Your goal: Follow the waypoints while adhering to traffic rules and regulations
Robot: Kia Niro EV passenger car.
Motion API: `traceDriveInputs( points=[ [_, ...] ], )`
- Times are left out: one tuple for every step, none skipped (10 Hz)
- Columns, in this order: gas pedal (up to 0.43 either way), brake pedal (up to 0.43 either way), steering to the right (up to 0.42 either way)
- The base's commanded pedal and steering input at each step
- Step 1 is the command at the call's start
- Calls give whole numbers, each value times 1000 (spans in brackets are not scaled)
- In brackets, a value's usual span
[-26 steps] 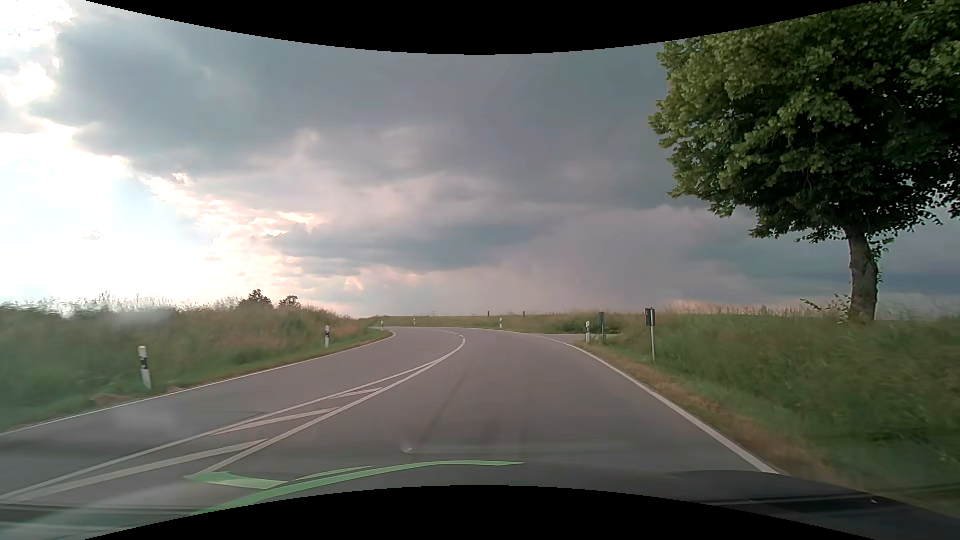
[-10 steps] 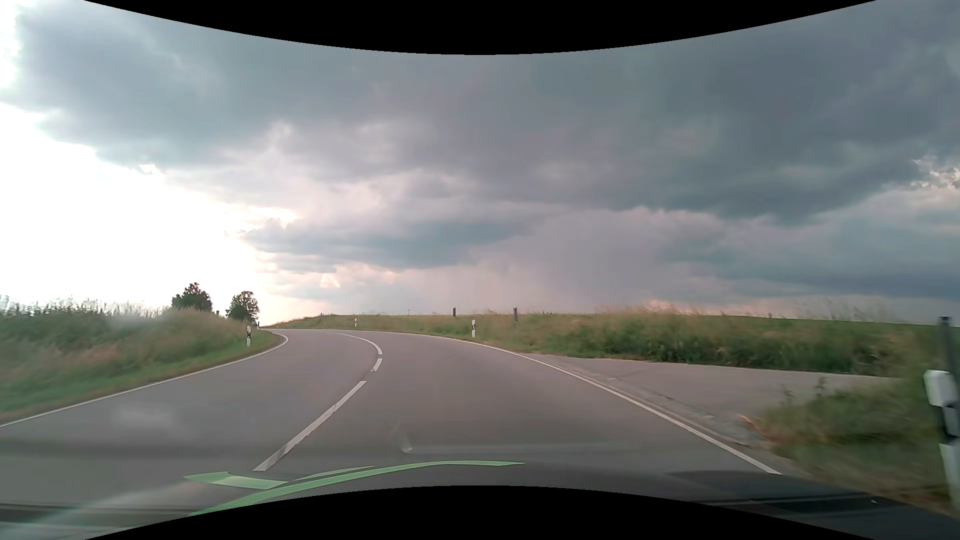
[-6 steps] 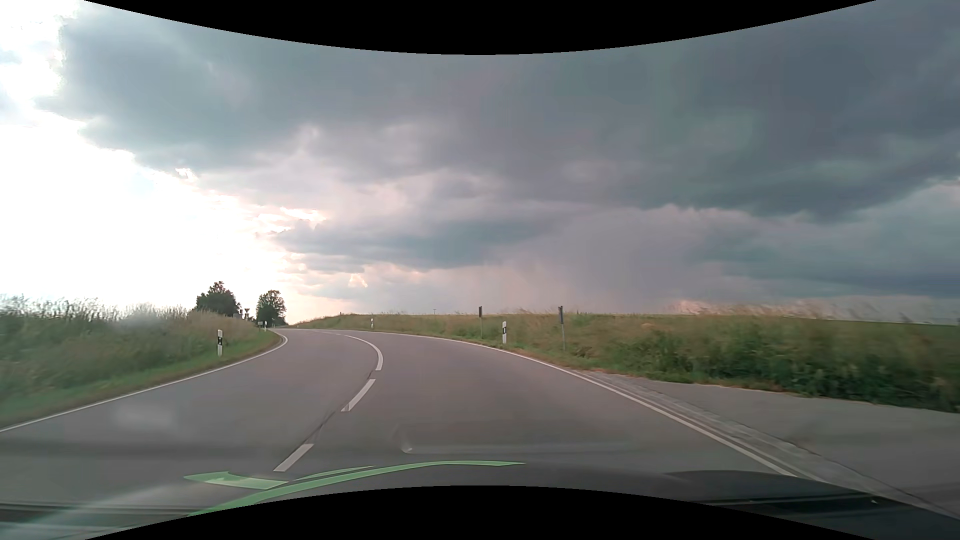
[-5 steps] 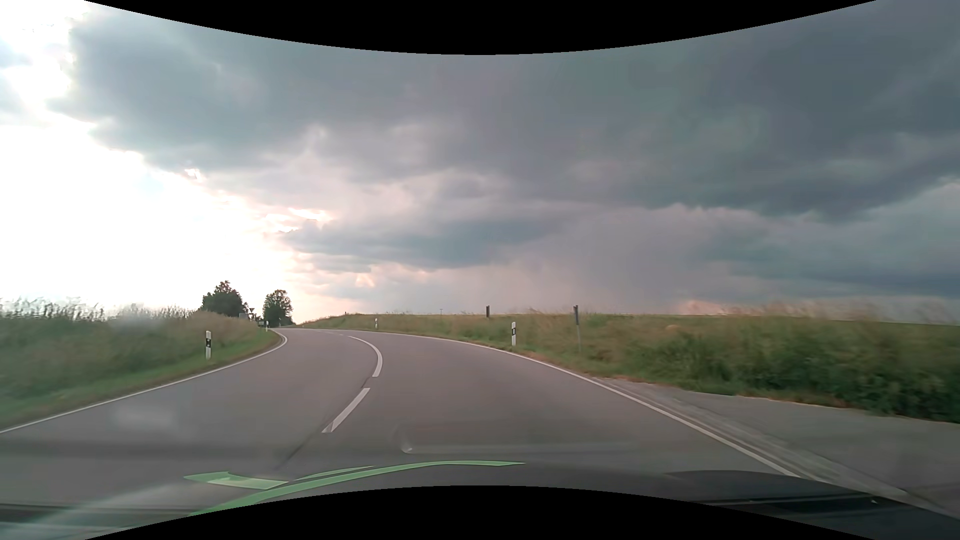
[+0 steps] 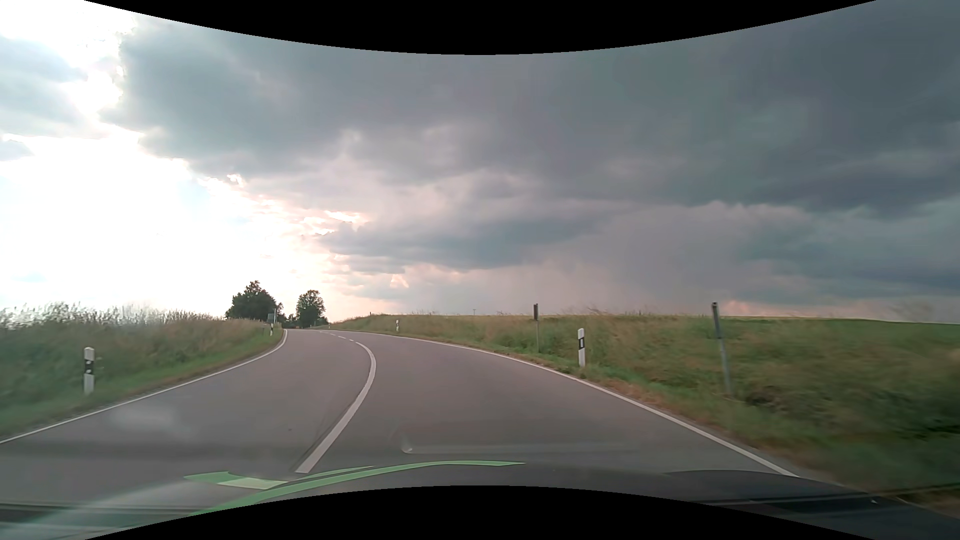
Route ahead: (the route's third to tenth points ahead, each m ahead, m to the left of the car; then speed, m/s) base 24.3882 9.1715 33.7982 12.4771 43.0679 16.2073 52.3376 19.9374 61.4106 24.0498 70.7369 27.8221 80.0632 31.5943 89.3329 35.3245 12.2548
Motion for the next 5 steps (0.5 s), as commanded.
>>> traceDriveInputs(
  points=[
    [268, 0, -76],
    [268, 0, -76],
    [268, 0, -75],
    [268, 0, -75],
    [268, 0, -75]
  ],
)
